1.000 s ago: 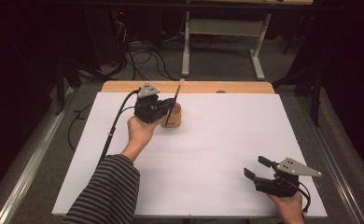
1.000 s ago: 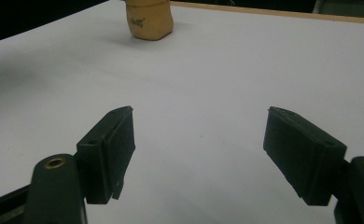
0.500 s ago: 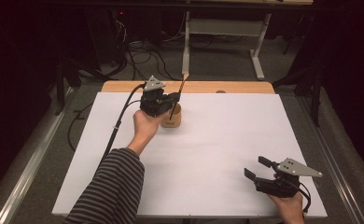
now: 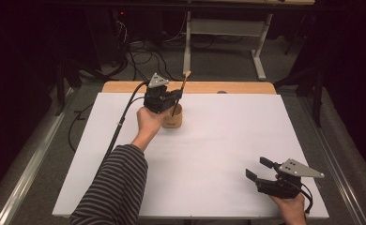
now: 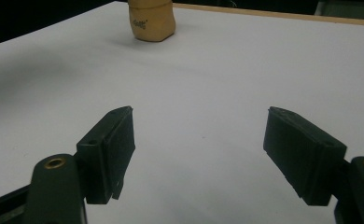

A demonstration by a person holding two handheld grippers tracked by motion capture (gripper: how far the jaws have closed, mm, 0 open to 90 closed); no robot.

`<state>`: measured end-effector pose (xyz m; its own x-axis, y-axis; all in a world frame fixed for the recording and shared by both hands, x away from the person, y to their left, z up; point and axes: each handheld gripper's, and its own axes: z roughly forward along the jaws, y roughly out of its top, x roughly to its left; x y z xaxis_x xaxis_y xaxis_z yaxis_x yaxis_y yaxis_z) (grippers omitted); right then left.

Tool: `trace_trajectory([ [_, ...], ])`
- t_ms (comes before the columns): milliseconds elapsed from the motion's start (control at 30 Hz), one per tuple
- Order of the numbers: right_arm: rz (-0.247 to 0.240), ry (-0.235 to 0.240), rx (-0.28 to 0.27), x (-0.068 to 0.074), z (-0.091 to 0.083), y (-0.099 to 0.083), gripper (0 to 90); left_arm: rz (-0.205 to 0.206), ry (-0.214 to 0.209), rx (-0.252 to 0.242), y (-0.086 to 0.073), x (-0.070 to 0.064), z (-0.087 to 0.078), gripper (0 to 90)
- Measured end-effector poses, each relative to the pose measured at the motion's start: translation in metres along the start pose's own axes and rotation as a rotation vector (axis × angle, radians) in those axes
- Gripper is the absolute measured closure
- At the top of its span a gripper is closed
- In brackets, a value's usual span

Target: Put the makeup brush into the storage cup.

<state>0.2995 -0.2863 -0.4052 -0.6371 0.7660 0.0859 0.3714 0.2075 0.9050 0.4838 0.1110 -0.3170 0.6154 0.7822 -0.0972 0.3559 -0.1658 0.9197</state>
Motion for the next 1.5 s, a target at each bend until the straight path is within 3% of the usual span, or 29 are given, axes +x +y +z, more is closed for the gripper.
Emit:
trace_trajectory([
  [767, 0.006, 0.013, 0.01, 0.001, 0.001, 0.0, 26.1, -0.014, 0.073, -0.021, -0.01, 0.012, 0.018, 82.8],
  [1500, 0.01, 0.021, 0.019, 0.001, 0.001, -0.001, 26.0, 0.0, 0.07, 0.022, -0.02, 0.014, 0.031, 82.7],
])
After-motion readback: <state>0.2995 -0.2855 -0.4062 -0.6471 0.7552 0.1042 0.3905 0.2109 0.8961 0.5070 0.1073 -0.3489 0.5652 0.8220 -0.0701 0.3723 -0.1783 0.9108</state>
